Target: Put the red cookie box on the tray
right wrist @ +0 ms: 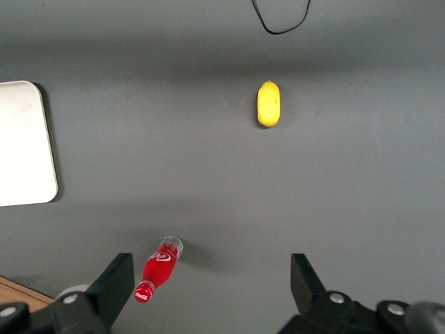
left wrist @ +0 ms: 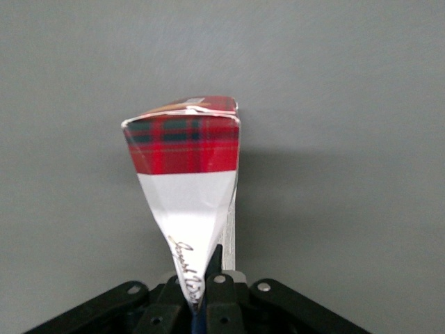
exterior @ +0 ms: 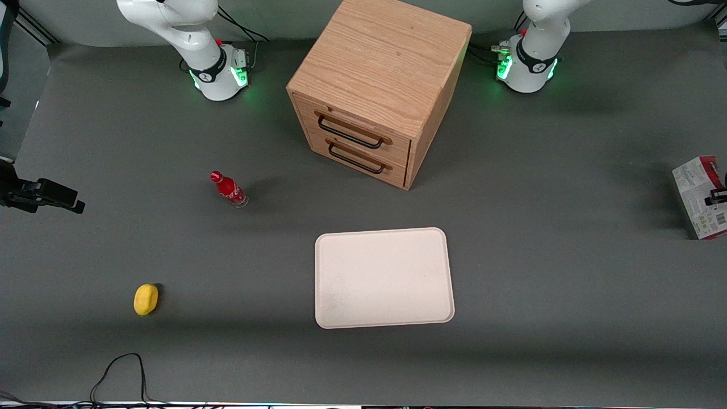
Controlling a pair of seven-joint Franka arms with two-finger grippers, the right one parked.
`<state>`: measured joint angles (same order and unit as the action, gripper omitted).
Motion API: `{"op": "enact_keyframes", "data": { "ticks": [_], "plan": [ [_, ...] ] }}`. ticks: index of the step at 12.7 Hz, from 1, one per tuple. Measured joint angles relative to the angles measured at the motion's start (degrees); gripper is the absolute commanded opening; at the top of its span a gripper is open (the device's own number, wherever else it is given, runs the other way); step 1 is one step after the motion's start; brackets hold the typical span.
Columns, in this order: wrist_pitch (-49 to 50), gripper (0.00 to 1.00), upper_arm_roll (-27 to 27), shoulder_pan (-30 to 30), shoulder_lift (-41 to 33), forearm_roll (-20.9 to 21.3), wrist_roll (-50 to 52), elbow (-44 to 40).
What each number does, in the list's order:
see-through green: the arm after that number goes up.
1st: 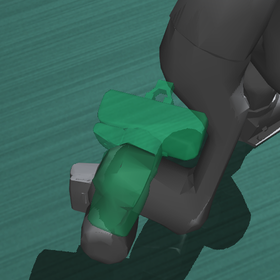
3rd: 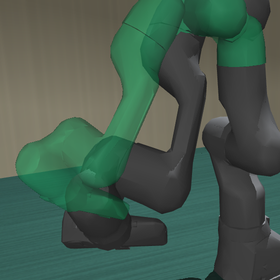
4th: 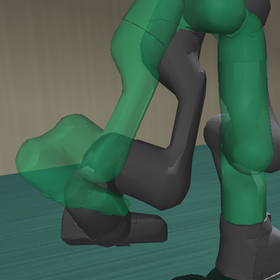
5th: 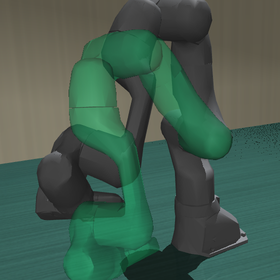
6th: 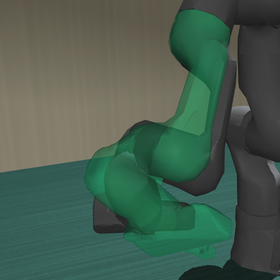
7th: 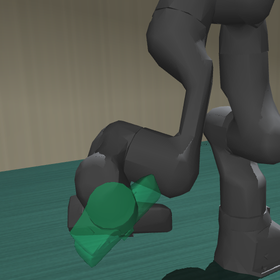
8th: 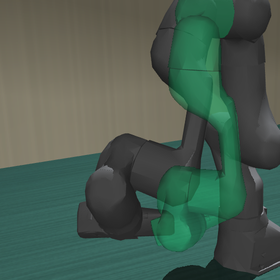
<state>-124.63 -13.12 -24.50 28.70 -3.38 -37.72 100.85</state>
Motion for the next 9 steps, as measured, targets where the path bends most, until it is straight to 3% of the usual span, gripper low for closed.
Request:
{"op": "enact_keyframes", "data": {
  "ticks": [5,9],
  "plan": [
    [18.03,0.0,4.54,6.07,-7.96,1.22,4.69,-10.16],
    [30.37,0.0,10.52,12.57,-9.1,1.2,19.78,-20.62]
  ]
}}
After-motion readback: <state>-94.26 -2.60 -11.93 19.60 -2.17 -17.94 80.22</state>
